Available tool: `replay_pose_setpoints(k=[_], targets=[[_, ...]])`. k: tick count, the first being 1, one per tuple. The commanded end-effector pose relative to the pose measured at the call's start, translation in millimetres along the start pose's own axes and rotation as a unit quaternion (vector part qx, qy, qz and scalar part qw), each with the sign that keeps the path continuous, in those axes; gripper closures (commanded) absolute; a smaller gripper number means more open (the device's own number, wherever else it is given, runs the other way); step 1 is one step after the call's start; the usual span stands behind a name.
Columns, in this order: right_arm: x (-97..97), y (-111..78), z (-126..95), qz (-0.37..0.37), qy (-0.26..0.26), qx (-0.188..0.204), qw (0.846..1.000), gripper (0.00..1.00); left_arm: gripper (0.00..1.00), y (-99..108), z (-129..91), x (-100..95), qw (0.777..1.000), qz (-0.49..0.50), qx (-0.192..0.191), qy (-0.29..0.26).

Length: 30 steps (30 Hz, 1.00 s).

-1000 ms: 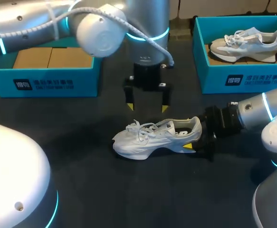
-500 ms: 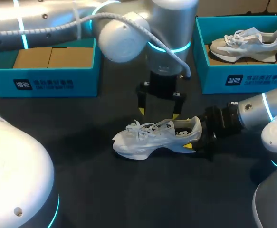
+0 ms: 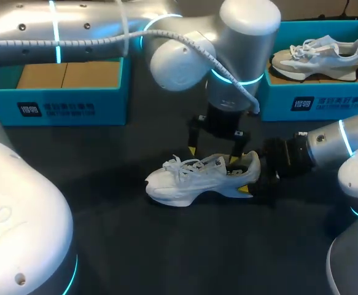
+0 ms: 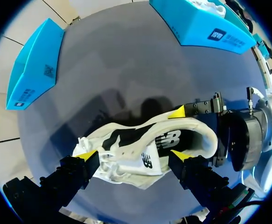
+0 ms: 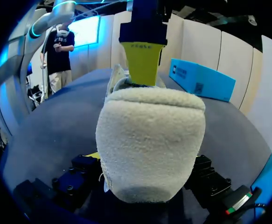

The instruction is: Take the shoe out of the shoebox, open the shoe tongue, remove and reinsert the insole, then place the shoe into the shoebox

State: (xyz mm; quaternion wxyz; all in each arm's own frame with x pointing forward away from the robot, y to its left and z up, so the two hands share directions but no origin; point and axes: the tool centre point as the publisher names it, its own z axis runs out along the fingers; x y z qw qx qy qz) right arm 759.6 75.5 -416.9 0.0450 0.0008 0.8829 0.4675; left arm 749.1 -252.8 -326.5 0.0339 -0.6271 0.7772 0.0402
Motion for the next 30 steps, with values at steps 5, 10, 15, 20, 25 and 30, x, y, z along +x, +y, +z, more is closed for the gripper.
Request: replay_pose_setpoints(k=[5, 10, 15, 20, 25, 30], targets=[[0.3, -0.1, 0, 0.000, -0.001, 0.001, 1.000, 1.00, 0.00, -2, 14, 11.1, 1.000, 0.001, -0.007, -0.016], [0.3, -0.1, 0, 0.000, -0.001, 0.001, 1.000, 1.00, 0.00, -2, 22, 16.2, 1.000, 0.002, -0.007, -0.025], [0.3, -0.1, 0, 0.000, -0.001, 0.001, 1.000, 1.00, 0.00, -3, 28, 17.5, 0.999, -0.001, -0.010, -0.031], [0.3, -0.1, 0, 0.000, -0.001, 0.001, 1.000, 1.00, 0.00, -4, 34, 14.7, 0.999, -0.008, -0.007, -0.046], [0.3, -0.1, 0, 0.000, -0.001, 0.001, 1.000, 1.00, 0.00, -5, 42, 12.5, 0.997, -0.024, -0.006, -0.067], [0.3, -0.1, 0, 0.000, -0.001, 0.001, 1.000, 1.00, 0.00, -5, 48, 7.8, 0.995, -0.048, -0.004, -0.089]])
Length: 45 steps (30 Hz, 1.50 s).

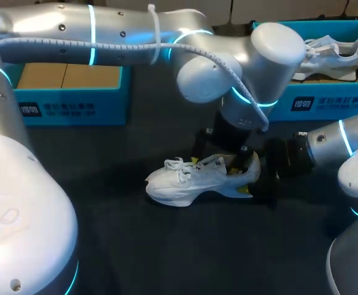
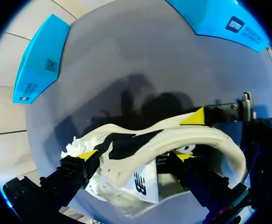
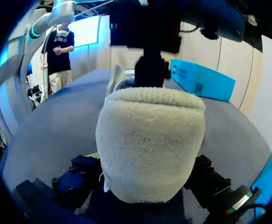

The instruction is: Take the shoe out of the shoebox, open the shoe tongue, remove and reinsert the insole, then place the shoe into the shoebox

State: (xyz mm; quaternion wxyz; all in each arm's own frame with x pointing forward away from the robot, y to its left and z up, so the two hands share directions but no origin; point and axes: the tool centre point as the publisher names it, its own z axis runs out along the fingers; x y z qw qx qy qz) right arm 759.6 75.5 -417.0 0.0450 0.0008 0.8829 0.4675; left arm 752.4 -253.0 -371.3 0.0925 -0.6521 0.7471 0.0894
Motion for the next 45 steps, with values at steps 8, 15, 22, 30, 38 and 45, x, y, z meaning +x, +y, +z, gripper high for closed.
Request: replay_pose_setpoints(k=[8, 15, 22, 30, 38, 45], targets=[[0.3, -0.2, 0, 0.000, -0.001, 0.001, 1.000, 1.00, 0.00, -1, 5, -9.1, 0.998, -0.043, -0.005, -0.035], [0.3, -0.2, 0, 0.000, -0.001, 0.001, 1.000, 1.00, 0.00, 6, -5, -19.0, 0.998, -0.048, -0.011, -0.043], [0.3, -0.2, 0, 0.000, -0.001, 0.001, 1.000, 1.00, 0.00, 17, -14, -29.9, 0.998, -0.045, -0.010, -0.043], [0.3, -0.2, 0, 0.000, -0.001, 0.001, 1.000, 1.00, 0.11, 23, -19, -34.9, 0.998, -0.043, -0.024, -0.036], [0.3, -0.2, 0, 0.000, -0.001, 0.001, 1.000, 1.00, 0.61, 31, -30, -43.0, 0.999, -0.028, -0.039, -0.015], [0.3, -0.2, 0, 0.000, -0.001, 0.001, 1.000, 1.00, 1.00, 35, -41, -49.2, 0.998, -0.013, -0.059, 0.013]])
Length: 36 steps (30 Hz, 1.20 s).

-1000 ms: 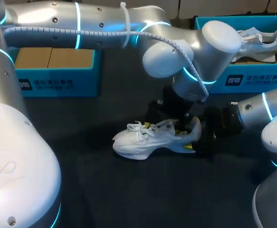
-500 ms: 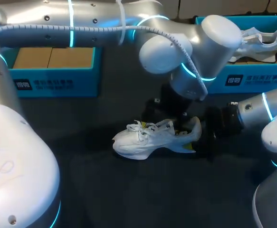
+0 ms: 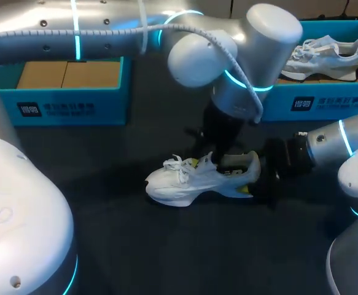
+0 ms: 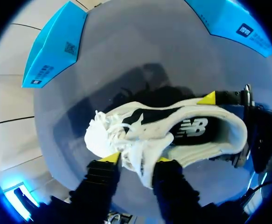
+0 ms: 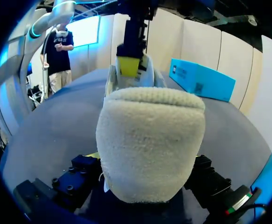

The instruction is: Take the shoe out of the shoebox, open the shoe tongue, remove and reinsert the insole, then place the shoe into the shoebox

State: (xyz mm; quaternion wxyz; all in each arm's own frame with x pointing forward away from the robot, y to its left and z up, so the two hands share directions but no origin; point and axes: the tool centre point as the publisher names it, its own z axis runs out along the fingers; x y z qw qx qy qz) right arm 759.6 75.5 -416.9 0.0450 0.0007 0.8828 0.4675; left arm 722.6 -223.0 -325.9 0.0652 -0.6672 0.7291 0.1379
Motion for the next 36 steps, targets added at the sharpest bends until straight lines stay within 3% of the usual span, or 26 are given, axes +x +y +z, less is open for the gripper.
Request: replay_pose_setpoints(k=[1, 16, 21, 22, 26, 29, 36], targets=[[0.3, -0.2, 0, 0.000, -0.001, 0.002, 1.000, 1.00, 1.00, 1, -5, -14.4, 1.000, 0.005, -0.003, 0.027], [0.3, -0.2, 0, 0.000, -0.001, 0.002, 1.000, 1.00, 1.00, 12, -15, -47.2, 0.997, 0.033, -0.007, 0.068], [0.3, -0.2, 0, 0.000, -0.001, 0.002, 1.000, 1.00, 1.00, 13, -6, -57.5, 0.997, 0.037, 0.004, 0.070], [0.3, -0.2, 0, 0.000, -0.001, 0.002, 1.000, 1.00, 1.00, 11, 6, -64.8, 0.997, 0.038, 0.006, 0.066], [0.3, -0.2, 0, 0.000, -0.001, 0.002, 1.000, 1.00, 1.00, 7, 17, -72.2, 0.997, 0.038, 0.007, 0.065], [0.3, -0.2, 0, 0.000, -0.001, 0.002, 1.000, 1.00, 1.00, 6, 27, -76.8, 0.997, 0.035, 0.028, 0.069], [0.3, -0.2, 0, 0.000, -0.001, 0.002, 1.000, 1.00, 1.00, 3, 49, -82.9, 0.997, 0.032, 0.021, 0.062]])
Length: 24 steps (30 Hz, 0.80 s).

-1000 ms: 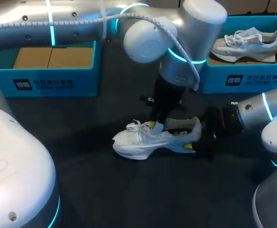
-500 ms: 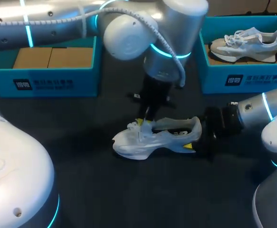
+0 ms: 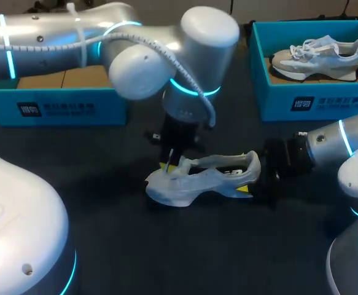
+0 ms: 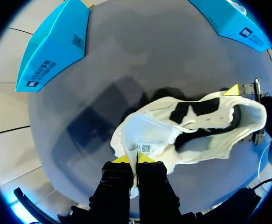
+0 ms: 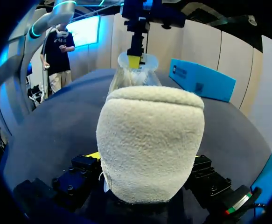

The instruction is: Take the shoe out of the shoebox, open the shoe tongue, remove and reinsert the insole, then place the shoe into the shoebox

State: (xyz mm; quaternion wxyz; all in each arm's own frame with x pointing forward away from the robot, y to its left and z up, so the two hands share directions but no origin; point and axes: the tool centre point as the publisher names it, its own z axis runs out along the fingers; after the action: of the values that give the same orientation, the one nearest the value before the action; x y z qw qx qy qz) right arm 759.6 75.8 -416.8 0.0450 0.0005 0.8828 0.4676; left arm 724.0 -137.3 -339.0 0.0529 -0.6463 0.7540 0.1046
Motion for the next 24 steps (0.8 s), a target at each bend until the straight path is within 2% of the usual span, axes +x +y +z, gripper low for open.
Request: replay_pose_setpoints(k=[1, 4, 6, 10, 12, 15, 16, 17, 18, 19, 20, 22, 24], targets=[[0.2, -0.5, -1, 0.000, -0.001, 0.002, 1.000, 1.00, 1.00, 1, 13, -6.2, 0.999, 0.002, 0.003, 0.034], [0.2, -0.5, -1, 0.000, -0.001, 0.002, 1.000, 1.00, 1.00, 3, 20, -8.6, 0.999, 0.001, 0.010, 0.035], [0.2, -0.5, -1, 0.000, -0.001, 0.002, 1.000, 1.00, 0.93, 3, 28, -10.4, 1.000, -0.004, 0.012, 0.028], [0.2, -0.5, -1, 0.000, -0.001, 0.002, 1.000, 1.00, 0.85, 3, 37, -14.9, 1.000, -0.006, 0.008, 0.024], [0.2, -0.5, -1, 0.000, -0.001, 0.002, 1.000, 1.00, 0.76, 3, 41, -16.6, 1.000, -0.009, 0.003, 0.022], [0.2, -0.5, -1, 0.000, -0.001, 0.002, 1.000, 1.00, 0.69, 2, 45, -17.3, 1.000, -0.012, 0.000, 0.021], [0.2, -0.5, -1, 0.000, -0.001, 0.002, 1.000, 1.00, 0.62, 3, 45, -17.7, 1.000, -0.013, -0.001, 0.021], [0.2, -0.5, -1, 0.000, -0.001, 0.002, 1.000, 1.00, 0.62, 3, 45, -17.7, 1.000, -0.013, -0.001, 0.021], [0.2, -0.5, -1, 0.000, -0.001, 0.002, 1.000, 1.00, 0.51, 3, 44, -19.3, 1.000, -0.016, -0.006, 0.024], [0.2, -0.5, -1, 0.000, -0.001, 0.002, 1.000, 1.00, 0.49, 3, 43, -19.9, 1.000, -0.017, -0.007, 0.025], [0.2, -0.5, -1, 0.000, -0.001, 0.002, 1.000, 1.00, 0.34, 3, 42, -20.5, 0.999, -0.016, -0.007, 0.027], [0.2, -0.5, -1, 0.000, -0.001, 0.002, 1.000, 1.00, 0.15, 2, 38, -22.0, 0.999, -0.014, -0.007, 0.033], [0.2, -0.5, -1, 0.000, -0.001, 0.002, 1.000, 1.00, 0.03, 3, 36, -22.7, 0.999, -0.009, -0.005, 0.037]])
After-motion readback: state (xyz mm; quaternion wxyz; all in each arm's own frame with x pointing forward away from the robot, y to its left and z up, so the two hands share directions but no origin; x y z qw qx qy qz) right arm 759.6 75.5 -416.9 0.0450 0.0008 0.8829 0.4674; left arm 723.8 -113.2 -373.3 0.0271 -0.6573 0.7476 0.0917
